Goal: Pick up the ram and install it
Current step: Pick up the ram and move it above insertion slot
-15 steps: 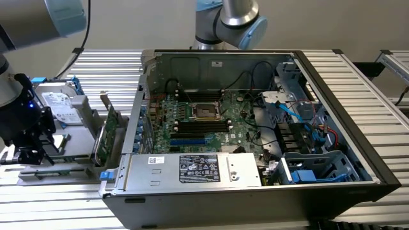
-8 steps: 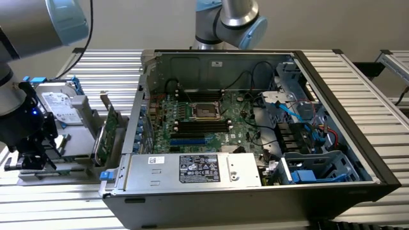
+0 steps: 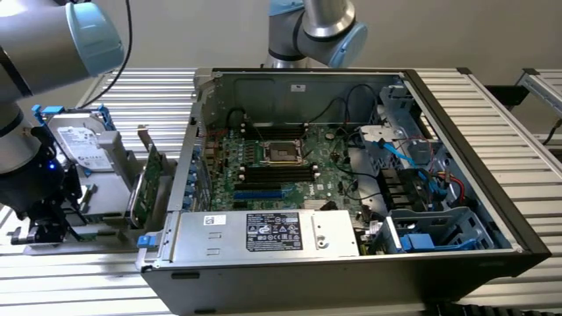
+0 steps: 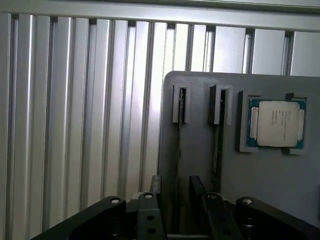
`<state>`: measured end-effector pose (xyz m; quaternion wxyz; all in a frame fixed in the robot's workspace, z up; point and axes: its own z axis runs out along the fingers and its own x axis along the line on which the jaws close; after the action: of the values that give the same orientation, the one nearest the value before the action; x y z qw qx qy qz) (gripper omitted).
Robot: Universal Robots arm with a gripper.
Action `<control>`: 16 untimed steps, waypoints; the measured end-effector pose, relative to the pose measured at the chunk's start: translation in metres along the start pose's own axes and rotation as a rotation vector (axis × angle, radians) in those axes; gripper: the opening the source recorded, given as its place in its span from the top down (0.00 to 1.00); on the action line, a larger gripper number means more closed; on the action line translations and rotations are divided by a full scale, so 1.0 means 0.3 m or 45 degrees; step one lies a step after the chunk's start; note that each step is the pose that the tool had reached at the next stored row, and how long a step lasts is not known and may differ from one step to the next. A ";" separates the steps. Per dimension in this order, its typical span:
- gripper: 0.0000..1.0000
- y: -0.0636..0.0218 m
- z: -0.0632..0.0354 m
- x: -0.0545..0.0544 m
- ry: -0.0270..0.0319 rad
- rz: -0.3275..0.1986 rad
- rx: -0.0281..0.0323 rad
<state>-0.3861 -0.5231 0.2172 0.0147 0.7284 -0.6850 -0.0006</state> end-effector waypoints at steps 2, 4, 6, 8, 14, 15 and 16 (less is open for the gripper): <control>0.64 -0.002 0.012 0.002 0.0001 -0.002 0.0001; 0.64 -0.006 0.024 0.002 0.0001 -0.004 0.0000; 0.64 -0.010 0.036 0.002 0.0001 -0.007 0.0001; 0.64 -0.013 0.049 0.002 0.0003 -0.009 0.0001; 0.64 -0.017 0.071 0.002 0.0005 -0.013 -0.0001; 0.64 -0.017 0.071 0.002 0.0005 -0.013 -0.0001; 0.64 -0.017 0.071 0.002 0.0006 -0.013 -0.0001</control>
<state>-0.3814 -0.5238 0.1958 0.0149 0.7318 -0.6813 -0.0005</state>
